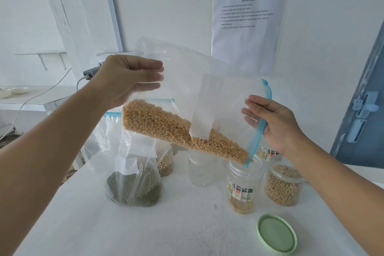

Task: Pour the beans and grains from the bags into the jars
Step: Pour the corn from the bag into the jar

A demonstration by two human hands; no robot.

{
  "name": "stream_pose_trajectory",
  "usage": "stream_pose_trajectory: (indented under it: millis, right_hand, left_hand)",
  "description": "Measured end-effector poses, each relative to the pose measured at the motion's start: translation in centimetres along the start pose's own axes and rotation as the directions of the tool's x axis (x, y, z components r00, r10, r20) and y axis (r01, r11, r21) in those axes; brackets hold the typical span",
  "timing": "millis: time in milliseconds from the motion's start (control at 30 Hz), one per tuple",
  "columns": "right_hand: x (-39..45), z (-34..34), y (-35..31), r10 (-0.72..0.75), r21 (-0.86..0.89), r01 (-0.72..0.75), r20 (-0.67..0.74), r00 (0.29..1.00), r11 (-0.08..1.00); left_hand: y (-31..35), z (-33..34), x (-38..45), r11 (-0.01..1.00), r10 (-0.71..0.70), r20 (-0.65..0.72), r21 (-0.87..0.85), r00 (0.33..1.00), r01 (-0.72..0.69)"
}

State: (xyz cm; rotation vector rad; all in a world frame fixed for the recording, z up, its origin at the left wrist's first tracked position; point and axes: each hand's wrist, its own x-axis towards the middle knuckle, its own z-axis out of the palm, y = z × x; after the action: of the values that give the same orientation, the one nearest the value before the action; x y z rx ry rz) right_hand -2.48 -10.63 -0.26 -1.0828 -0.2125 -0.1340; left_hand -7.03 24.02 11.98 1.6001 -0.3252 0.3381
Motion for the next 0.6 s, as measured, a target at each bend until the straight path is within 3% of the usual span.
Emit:
stream_pose_trajectory:
  millis: [600]
  right_hand:
    - [-0.10, 0.10, 0.06, 0.004, -0.032, -0.005, -0.034, 0.999, 0.999]
  left_hand:
    - [0.35, 0.15, 0.43, 0.999, 0.007, -0.029, 0.036, 1.000, -0.006]
